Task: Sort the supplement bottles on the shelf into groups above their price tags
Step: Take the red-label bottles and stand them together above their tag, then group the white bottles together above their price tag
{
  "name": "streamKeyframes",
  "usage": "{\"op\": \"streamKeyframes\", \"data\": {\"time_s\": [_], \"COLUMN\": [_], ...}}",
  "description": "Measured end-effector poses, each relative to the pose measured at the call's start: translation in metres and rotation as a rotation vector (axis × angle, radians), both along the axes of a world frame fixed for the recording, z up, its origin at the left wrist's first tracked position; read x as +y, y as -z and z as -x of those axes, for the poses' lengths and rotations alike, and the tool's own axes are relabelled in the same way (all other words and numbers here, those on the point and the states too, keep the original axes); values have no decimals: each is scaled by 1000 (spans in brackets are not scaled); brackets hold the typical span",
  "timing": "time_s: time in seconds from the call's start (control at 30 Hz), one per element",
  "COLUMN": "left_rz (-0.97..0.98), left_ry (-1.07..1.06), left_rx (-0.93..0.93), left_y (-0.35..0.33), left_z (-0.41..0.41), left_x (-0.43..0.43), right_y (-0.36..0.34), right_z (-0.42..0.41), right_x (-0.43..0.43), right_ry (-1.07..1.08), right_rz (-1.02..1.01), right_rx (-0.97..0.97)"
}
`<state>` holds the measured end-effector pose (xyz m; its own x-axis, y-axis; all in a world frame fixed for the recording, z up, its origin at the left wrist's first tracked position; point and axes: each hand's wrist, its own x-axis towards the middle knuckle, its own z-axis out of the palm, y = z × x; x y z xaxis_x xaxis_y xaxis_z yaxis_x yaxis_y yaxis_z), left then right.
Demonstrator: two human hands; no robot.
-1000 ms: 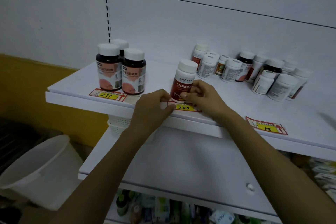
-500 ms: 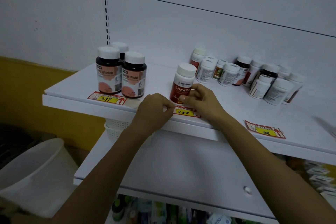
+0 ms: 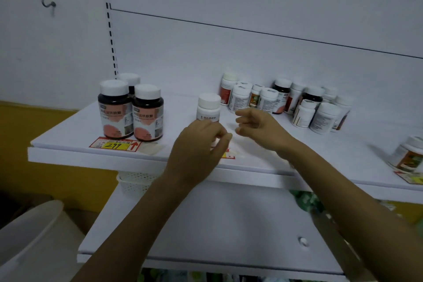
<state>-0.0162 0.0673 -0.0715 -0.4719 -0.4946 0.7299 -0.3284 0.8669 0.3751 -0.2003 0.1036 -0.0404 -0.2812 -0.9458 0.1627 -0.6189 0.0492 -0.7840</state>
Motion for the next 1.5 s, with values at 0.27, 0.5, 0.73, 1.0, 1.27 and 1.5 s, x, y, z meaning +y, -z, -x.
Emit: {"op": "streamKeyframes", "data": {"time_s": [0.27, 0.5, 0.73, 1.0, 1.27, 1.5], "left_rz": [-339, -457, -506, -526, -383, -421], "left_ry": [154, -10, -24, -18, -44, 248], "left_rx": [-126, -275, -281, -243, 107, 183], "left_y": [-4, 11, 19, 18, 11, 0], "left_z": [102, 132, 133, 133, 127, 133], "left_x": [2, -28, -34, -35, -31, 5], "right_y": [-38, -45, -29, -25, -40, -14], "right_z": [71, 87, 92, 88, 82, 75], "right_x": [1, -81, -144, -154, -78, 38], "right_ry": [74, 46, 180, 206, 191, 281], "right_rz": [-64, -40, -21, -44, 126, 270], "right_rx": [296, 599, 899, 794, 362, -138]}}
